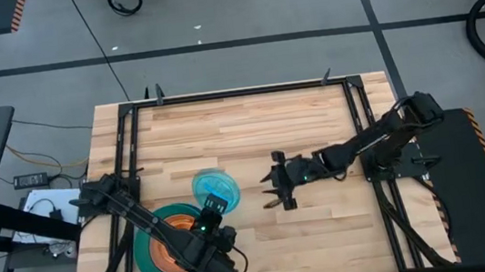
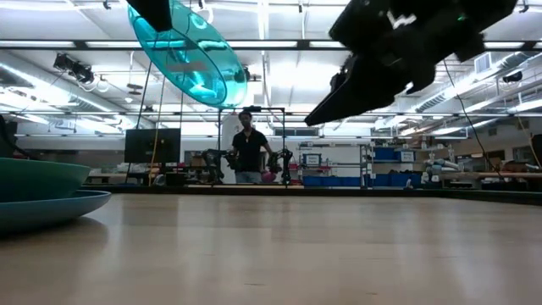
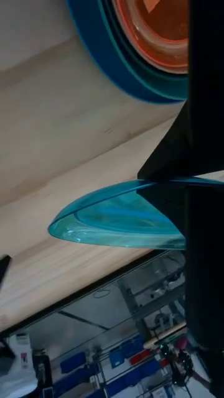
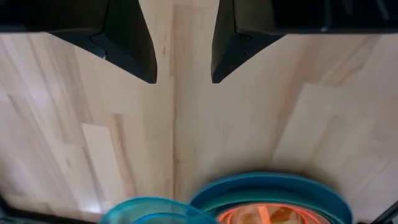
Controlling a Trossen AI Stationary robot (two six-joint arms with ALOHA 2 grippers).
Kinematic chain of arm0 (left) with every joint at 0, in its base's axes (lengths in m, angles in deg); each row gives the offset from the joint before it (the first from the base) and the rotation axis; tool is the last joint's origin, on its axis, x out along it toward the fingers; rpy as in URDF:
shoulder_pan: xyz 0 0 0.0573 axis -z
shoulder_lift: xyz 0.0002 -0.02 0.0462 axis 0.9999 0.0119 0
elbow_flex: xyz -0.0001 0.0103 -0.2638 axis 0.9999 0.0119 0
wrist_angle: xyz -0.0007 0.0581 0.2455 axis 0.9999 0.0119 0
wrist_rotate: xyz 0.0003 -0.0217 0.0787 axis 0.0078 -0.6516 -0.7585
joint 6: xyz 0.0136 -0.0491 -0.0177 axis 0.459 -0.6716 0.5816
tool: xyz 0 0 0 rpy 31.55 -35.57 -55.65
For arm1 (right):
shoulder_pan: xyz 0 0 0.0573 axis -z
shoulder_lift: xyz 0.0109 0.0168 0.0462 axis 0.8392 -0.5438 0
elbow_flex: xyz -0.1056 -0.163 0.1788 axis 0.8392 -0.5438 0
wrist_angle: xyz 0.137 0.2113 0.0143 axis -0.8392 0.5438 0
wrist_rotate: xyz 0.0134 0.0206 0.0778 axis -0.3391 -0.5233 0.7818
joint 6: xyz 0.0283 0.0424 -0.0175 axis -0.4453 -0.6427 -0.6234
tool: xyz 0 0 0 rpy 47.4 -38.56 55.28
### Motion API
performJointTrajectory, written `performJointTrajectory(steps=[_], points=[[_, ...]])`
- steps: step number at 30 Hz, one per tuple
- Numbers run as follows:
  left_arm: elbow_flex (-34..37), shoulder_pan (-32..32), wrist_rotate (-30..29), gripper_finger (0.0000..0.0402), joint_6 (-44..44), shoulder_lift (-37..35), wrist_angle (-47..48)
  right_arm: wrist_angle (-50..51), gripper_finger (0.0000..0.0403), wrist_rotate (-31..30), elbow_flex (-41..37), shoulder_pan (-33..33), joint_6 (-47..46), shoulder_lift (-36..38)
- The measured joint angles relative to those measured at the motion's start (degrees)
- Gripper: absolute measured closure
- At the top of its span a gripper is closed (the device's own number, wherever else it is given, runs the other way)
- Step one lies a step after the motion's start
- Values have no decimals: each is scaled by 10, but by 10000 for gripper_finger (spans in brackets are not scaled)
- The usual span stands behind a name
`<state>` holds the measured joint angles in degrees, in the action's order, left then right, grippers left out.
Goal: Stack plastic plates
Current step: Stack the light blue plate on top of the orange plate
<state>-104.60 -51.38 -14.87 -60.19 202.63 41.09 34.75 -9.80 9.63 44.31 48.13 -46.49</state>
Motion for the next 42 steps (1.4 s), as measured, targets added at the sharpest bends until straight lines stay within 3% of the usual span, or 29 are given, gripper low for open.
performJointTrajectory(steps=[8, 13, 17, 22, 26, 36, 42], points=[[0, 57, 13, 384, -39, -12, -25, 5, 243, -116, 4, -100, -46, 0], [0, 118, 15, 384, -137, -12, -6, 3, 243, -142, 7, -139, -98, 0], [0, 172, 29, 383, -228, -12, 0, 3, 243, -161, 7, -151, -137, 0], [0, 211, 108, 383, -341, -5, 0, 6, 243, -162, 7, -144, -157, 0], [0, 226, 109, 383, -410, 1, 1, -3, 243, -162, 7, -133, -178, 0], [2, 234, 118, 383, -369, 63, -1, -24, 243, -158, 7, -129, -215, 0], [104, 236, 152, 383, -354, 23, 2, -28, 243, -148, 7, -129, -226, 0]])
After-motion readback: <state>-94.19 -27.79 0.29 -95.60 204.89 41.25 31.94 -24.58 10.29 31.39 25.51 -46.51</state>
